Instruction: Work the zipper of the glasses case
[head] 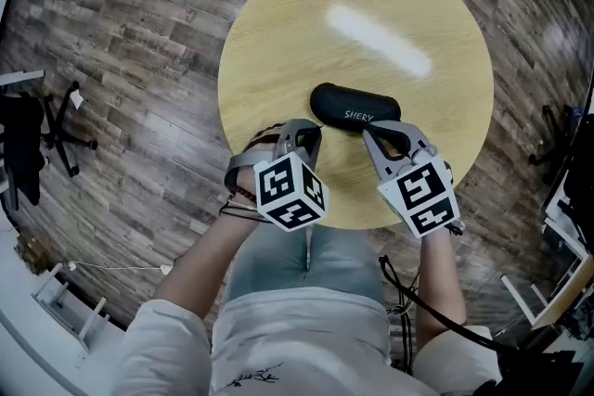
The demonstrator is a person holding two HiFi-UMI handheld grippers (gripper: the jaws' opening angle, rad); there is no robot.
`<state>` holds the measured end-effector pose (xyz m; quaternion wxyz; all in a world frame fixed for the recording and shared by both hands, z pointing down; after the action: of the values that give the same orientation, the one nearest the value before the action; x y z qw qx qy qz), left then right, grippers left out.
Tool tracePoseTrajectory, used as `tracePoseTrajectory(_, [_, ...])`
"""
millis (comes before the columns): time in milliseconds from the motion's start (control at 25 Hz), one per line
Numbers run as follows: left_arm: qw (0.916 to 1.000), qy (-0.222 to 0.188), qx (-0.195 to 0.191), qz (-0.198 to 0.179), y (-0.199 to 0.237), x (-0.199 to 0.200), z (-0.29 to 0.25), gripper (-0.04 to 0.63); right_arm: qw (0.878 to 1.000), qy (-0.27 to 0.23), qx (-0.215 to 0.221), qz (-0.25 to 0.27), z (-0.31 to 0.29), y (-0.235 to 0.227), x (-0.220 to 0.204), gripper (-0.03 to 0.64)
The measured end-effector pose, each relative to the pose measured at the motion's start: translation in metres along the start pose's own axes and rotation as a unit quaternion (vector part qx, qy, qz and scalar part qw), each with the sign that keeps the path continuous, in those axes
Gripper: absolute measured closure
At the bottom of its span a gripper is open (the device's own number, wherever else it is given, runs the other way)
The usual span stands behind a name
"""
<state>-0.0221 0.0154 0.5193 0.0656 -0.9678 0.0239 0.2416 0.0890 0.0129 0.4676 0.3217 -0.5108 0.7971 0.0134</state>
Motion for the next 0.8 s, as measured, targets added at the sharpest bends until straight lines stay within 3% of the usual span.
tracePoseTrajectory(160, [1.0, 0.002, -0.003, 0.002, -0.032, 0.005, -0.009, 0.588, 1.0, 0.021, 0.0, -0.006, 0.008, 0.005, -0.012, 0.623])
tracePoseTrajectory(280, [0.9999, 0.0, 0.003, 0.017, -0.041, 0.008, -0.012, 0.588, 0.999, -0.024, -0.039, 0.013, 0.015, 0.01, 0.003, 0.623])
tracePoseTrajectory(440, [0.9993, -0.004, 0.004, 0.037, -0.039, 0.006, -0.011, 0.588, 0.994, -0.042, -0.081, 0.053, -0.003, 0.005, 0.01, 0.623])
tracePoseTrajectory(640, [0.9999, 0.001, 0.013, 0.01, -0.031, 0.006, -0.008, 0.588, 0.997, -0.056, -0.058, -0.006, -0.006, -0.004, 0.011, 0.623])
tracePoseTrajectory(800, [0.9997, 0.006, 0.023, -0.008, -0.029, 0.0, -0.005, 0.588, 0.997, -0.058, -0.059, 0.0, -0.007, -0.001, 0.01, 0.623])
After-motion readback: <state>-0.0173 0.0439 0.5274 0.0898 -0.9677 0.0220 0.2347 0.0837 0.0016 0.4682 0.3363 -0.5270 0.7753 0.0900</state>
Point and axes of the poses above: the fingertips, and each gripper's own axes: z backward along the fingers, y to its left, x out of its top, the point moved 5 cm from there along z, backward along the fingers, and after that the axes turned 14 degrees about -z, right-handed, at the moved point
